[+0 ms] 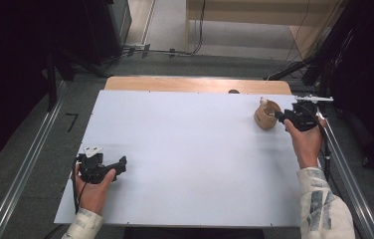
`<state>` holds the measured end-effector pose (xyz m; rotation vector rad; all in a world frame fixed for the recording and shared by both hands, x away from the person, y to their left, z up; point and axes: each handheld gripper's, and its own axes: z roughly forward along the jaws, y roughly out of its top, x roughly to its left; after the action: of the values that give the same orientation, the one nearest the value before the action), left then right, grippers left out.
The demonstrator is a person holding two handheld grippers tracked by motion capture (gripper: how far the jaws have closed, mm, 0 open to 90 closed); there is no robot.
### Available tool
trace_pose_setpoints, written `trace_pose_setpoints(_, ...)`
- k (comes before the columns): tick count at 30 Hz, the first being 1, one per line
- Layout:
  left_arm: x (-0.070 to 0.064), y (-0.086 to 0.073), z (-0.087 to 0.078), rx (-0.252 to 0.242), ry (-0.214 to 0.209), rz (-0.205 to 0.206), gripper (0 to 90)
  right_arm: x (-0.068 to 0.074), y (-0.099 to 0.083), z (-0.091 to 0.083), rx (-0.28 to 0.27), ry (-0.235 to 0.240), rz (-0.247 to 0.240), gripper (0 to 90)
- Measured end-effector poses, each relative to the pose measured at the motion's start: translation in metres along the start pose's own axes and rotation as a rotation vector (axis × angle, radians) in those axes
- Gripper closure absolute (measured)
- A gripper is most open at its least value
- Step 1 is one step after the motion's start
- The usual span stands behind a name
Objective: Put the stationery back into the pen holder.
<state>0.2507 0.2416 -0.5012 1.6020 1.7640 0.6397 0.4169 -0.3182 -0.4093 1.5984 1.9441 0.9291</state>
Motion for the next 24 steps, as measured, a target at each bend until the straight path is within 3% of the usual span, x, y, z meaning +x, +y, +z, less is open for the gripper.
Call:
trace_pose_setpoints(9, 0.000, 0.000, 0.000, 0.001, 0.000, 0.001, 5.6, 0.005, -0.004, 0.012, 0.044, -0.033, -0.029, 29.3)
trace_pose_setpoints(14, 0.000, 0.000, 0.000, 0.001, -0.001, 0.002, 5.6, 0.007, -0.006, 0.017, 0.057, -0.041, -0.015, 21.8)
trace_pose_setpoints(24, 0.001, 0.000, -0.001, 0.002, 0.000, 0.001, 5.6, 0.008, -0.008, 0.018, 0.042, -0.062, 0.006, 18.9)
